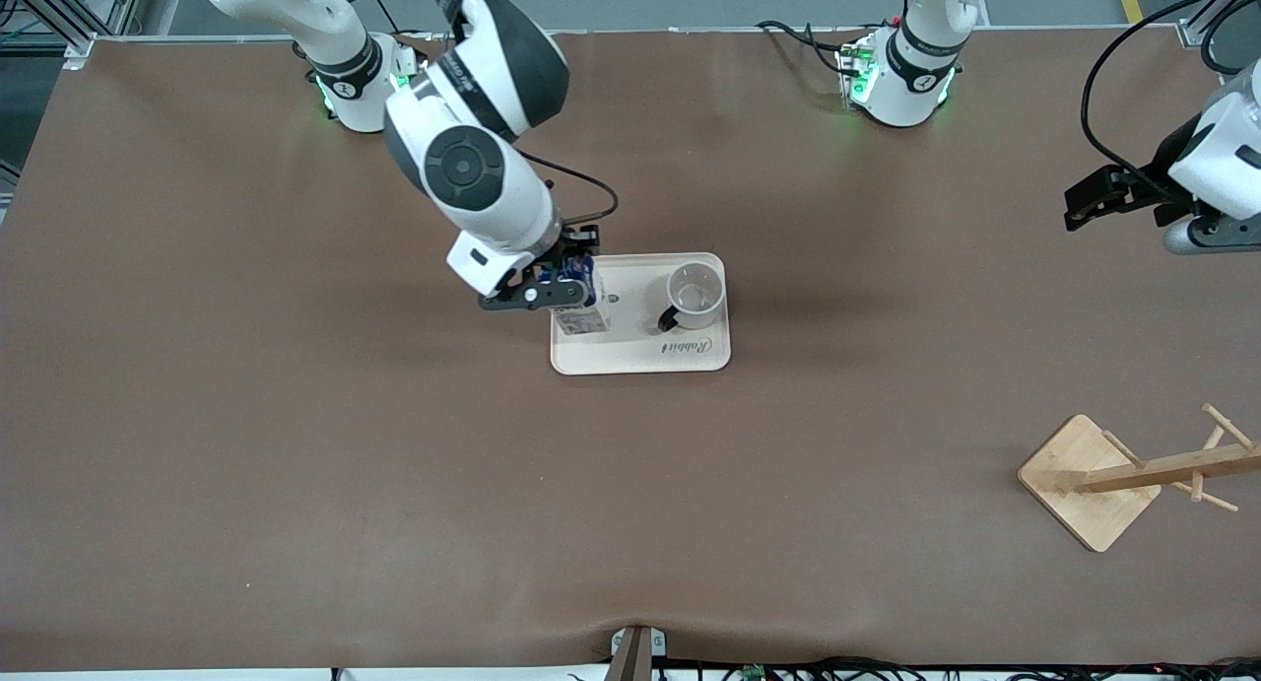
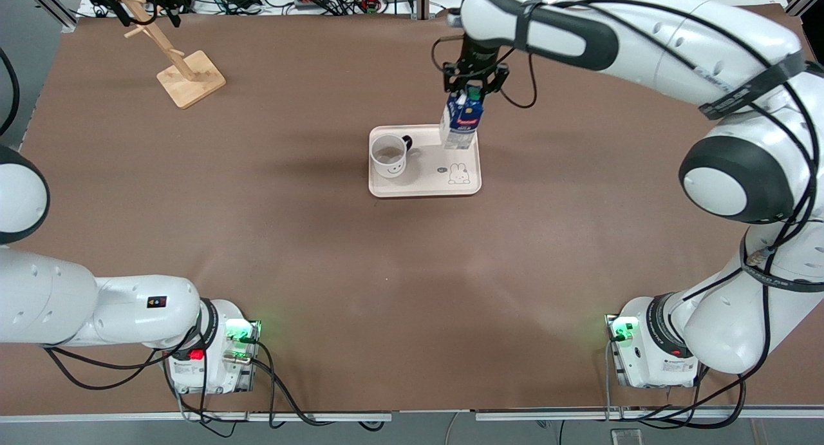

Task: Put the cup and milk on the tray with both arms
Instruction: 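Carry the blue milk carton toward the tray with the right gripper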

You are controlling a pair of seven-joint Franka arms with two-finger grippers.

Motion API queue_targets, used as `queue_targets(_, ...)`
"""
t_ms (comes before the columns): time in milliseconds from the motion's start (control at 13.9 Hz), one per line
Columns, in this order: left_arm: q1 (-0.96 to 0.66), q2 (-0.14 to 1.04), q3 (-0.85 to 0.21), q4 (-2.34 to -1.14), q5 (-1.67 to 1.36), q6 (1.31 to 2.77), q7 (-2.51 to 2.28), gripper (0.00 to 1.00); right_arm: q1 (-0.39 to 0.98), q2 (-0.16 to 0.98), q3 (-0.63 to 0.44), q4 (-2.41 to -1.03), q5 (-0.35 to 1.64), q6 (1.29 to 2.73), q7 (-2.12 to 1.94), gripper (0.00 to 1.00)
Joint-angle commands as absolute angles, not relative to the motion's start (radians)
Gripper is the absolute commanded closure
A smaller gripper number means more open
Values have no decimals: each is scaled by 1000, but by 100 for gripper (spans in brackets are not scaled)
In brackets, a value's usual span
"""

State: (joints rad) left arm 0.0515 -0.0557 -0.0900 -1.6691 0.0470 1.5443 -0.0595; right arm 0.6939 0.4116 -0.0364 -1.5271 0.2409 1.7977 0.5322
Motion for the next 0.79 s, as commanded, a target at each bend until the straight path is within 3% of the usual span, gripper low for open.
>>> queue_targets(0,52,-90,-90,-1698,28,1559,-54,0,721,472,-49,-1494,232,1813,552,100)
queue_targets(215,52,-132,-92,-1701,28,1557,-40,0,770,526,-51,-1496,177,1832,555,100)
queue_targets(717,54,-137,-91,-1697,28,1520,-28,0,769,531,-51,-1499,184,1827,598,100)
